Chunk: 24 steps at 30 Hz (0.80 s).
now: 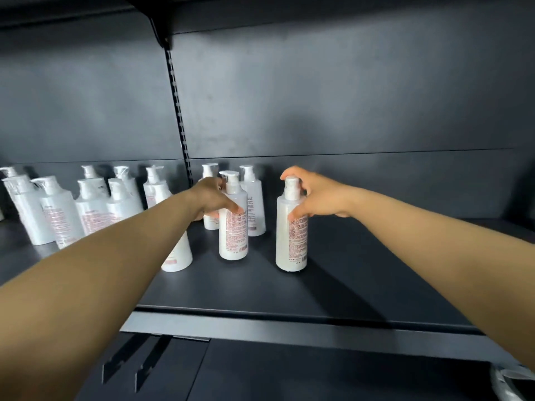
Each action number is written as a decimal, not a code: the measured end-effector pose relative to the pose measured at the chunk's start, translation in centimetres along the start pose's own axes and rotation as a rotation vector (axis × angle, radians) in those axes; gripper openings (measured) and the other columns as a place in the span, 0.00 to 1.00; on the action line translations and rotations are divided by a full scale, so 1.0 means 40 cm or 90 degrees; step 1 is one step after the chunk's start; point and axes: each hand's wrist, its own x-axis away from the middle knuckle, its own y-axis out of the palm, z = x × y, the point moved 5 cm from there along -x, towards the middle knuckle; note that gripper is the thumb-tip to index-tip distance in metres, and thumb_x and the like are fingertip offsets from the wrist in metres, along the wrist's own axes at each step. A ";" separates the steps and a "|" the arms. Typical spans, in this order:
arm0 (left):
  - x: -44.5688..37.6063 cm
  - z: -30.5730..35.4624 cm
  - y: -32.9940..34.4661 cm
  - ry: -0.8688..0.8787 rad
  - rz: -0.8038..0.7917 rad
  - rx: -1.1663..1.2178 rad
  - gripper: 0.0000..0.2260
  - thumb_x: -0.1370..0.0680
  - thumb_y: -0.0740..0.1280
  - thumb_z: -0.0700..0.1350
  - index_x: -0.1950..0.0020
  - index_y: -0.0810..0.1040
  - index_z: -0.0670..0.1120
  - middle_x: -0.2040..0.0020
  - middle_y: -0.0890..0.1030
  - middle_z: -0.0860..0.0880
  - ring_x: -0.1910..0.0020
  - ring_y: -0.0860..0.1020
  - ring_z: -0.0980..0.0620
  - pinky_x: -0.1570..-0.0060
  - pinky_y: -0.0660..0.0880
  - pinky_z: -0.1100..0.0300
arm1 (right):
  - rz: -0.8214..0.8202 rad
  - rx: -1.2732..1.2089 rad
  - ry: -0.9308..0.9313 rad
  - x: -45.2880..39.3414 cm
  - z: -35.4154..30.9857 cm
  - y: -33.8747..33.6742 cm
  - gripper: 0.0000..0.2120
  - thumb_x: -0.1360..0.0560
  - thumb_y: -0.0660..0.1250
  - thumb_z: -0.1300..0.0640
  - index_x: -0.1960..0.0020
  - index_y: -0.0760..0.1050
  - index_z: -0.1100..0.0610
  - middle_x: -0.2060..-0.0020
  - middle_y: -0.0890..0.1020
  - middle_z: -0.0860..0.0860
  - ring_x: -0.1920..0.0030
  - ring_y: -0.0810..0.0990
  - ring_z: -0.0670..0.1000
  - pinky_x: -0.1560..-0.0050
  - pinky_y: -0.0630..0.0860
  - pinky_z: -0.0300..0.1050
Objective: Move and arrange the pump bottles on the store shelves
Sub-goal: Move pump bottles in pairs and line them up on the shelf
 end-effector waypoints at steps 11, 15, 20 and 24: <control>-0.009 -0.076 -0.022 -0.010 -0.029 0.032 0.36 0.35 0.78 0.40 0.31 0.67 0.43 0.39 0.75 0.46 0.40 0.76 0.45 0.40 0.75 0.47 | 0.020 0.099 0.048 -0.018 -0.046 0.070 0.40 0.31 0.74 0.65 0.28 0.58 0.46 0.42 0.73 0.49 0.42 0.75 0.53 0.41 0.76 0.54; 0.007 -0.054 -0.025 0.011 -0.004 -0.069 0.34 0.33 0.77 0.43 0.31 0.67 0.41 0.37 0.74 0.45 0.38 0.74 0.45 0.37 0.72 0.51 | 0.024 0.135 0.055 -0.005 -0.052 0.066 0.43 0.31 0.74 0.62 0.25 0.54 0.45 0.33 0.71 0.50 0.39 0.74 0.52 0.38 0.73 0.48; 0.041 -0.015 -0.041 0.034 0.012 -0.277 0.30 0.30 0.75 0.47 0.32 0.69 0.38 0.35 0.74 0.43 0.37 0.74 0.45 0.40 0.70 0.57 | 0.009 0.219 0.074 0.012 -0.065 0.042 0.43 0.29 0.73 0.61 0.23 0.51 0.47 0.33 0.71 0.51 0.35 0.72 0.51 0.40 0.67 0.39; 0.085 0.039 -0.055 0.043 0.001 -0.449 0.29 0.30 0.74 0.50 0.34 0.70 0.37 0.37 0.76 0.42 0.41 0.75 0.44 0.47 0.72 0.57 | -0.021 0.312 0.092 0.052 -0.069 0.005 0.44 0.29 0.73 0.58 0.23 0.49 0.46 0.29 0.67 0.55 0.31 0.69 0.53 0.37 0.65 0.41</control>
